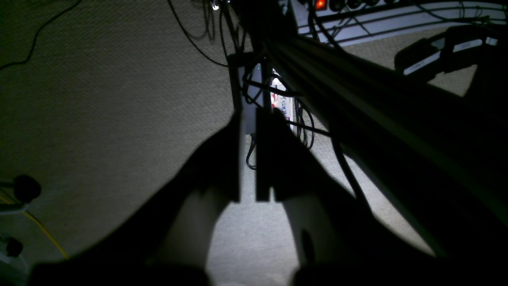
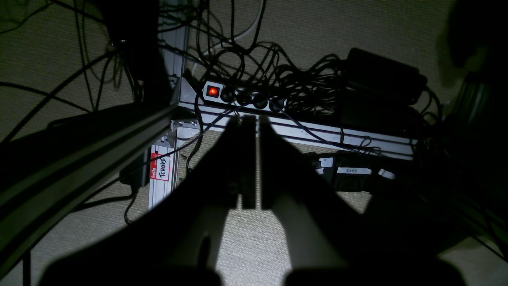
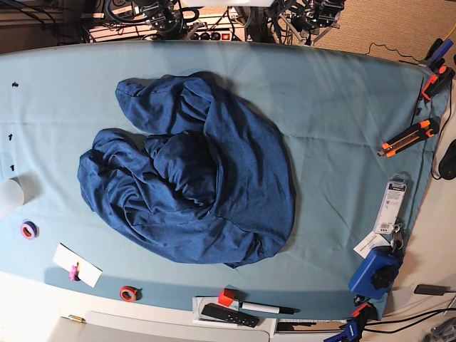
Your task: Layout the t-shirt on the table in an organized manner, then fold the t-shirt properly
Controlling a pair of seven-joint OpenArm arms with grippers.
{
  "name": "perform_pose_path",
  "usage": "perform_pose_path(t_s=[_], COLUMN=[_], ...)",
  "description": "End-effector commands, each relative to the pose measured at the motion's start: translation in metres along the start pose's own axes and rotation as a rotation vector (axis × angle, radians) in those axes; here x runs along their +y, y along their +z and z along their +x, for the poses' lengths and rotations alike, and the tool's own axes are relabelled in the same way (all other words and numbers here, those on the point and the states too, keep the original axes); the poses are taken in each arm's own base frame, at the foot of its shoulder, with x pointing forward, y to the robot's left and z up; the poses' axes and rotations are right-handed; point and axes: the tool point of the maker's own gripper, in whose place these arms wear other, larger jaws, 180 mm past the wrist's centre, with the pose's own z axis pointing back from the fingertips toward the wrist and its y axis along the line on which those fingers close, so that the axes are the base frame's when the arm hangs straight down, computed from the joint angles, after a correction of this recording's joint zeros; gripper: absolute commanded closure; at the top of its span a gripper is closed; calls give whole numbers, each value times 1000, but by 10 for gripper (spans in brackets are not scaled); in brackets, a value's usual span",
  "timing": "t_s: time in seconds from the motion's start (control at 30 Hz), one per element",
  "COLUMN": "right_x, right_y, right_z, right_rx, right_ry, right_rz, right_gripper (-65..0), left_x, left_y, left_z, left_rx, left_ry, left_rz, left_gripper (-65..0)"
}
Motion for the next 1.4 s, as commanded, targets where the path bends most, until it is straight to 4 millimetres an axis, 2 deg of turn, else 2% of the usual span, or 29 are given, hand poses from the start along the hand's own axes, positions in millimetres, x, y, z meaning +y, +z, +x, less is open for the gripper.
perform_pose_path(t_s=[0.0, 0.7, 0.97, 1.13, 1.37], right_x=[-4, -5, -7, -24, -73], right_y=[0, 0, 1, 10, 45], right_z=[8, 26, 22, 7, -22], right_rx=[-30, -107, -101, -99, -115], right_ry=[1, 3, 5, 33, 125], right_rz=[-4, -9, -20, -84, -146], right_gripper=[-14, -14, -14, -14, -14], left_x=[0, -1, -1, -3, 6], left_y=[0, 1, 2, 9, 40], left_z=[4, -5, -9, -20, -35], left_rx=[-13, -7, 2, -19, -96], left_ry=[-6, -3, -2, -7, 4], left_rz=[-5, -7, -7, -8, 1], left_gripper=[-35, -35, -35, -34, -34])
